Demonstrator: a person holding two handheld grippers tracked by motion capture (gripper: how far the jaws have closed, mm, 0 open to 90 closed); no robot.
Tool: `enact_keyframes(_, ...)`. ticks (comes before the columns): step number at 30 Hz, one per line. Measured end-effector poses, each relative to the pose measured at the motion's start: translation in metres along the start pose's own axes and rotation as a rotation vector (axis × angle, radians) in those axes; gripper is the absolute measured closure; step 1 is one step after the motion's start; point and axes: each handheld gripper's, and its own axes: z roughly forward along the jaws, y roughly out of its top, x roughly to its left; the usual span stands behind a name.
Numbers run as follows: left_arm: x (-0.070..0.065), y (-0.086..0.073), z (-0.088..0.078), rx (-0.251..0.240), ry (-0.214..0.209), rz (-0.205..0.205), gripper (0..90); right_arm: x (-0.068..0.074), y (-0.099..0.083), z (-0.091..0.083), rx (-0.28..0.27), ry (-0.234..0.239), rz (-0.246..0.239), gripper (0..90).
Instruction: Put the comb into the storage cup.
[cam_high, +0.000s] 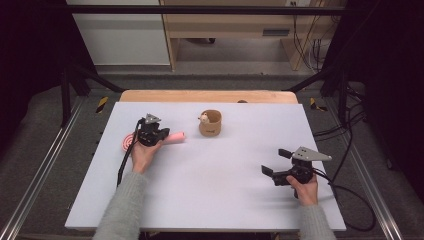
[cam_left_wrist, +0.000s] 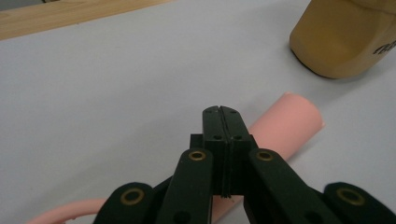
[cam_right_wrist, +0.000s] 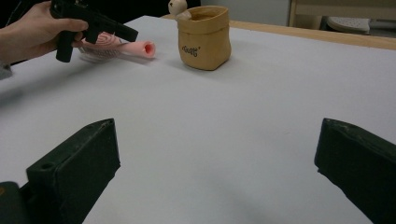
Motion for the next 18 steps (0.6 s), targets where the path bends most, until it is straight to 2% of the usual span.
enact_keyframes(11,-0.006,0.0,-0.004,0.027,-0.027,0.022,89.7,0.0,0.0,0.0,0.003,0.002,0.002,0.4)
enact_keyframes(18,-0.012,0.001,-0.007,0.046,-0.039,0.051,89.7,0.0,0.0,0.0,0.002,0.001,0.002,0.4)
